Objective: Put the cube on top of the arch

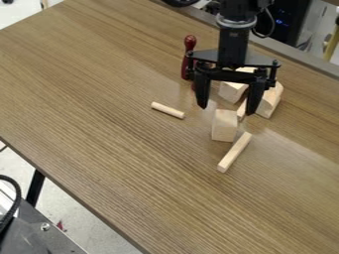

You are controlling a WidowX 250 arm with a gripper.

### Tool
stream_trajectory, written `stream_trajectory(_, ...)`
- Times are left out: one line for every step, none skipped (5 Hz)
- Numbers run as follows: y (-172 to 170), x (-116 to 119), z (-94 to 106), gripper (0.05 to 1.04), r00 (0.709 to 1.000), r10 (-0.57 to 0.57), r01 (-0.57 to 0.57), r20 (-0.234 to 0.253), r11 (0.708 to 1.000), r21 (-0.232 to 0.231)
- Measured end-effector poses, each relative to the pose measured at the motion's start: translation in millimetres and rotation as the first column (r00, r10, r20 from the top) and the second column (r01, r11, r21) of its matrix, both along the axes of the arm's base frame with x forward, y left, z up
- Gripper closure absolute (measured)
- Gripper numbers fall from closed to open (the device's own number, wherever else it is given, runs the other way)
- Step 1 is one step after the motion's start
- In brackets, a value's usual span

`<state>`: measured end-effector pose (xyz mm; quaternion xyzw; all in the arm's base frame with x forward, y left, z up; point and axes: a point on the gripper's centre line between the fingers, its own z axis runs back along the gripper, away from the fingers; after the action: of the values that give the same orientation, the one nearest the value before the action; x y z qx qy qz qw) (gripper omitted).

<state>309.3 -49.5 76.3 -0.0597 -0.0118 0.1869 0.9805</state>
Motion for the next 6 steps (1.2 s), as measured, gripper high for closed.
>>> stream_trajectory(0.8,-3.1,-9.8,0.087,0.999,0.002,-0.001,-0.034,1.0,0.004)
stream_trajectory(1.2,-4.6,-19.8,0.087,0.998,0.004,-0.004,-0.066,1.0,0.008)
stream_trajectory(-0.7,1.0,-33.1,0.087,0.995,0.001,-0.001,-0.096,1.0,0.006)
stream_trajectory(-4.1,5.9,-41.5,0.114,0.994,-0.01,0.011,-0.111,1.0,0.012)
stream_trajectory(-5.1,15.0,-49.9,0.257,0.992,-0.03,0.032,-0.124,0.999,0.015)
stream_trajectory(-3.7,15.9,-50.0,0.507,0.992,-0.038,0.041,-0.122,0.999,0.024)
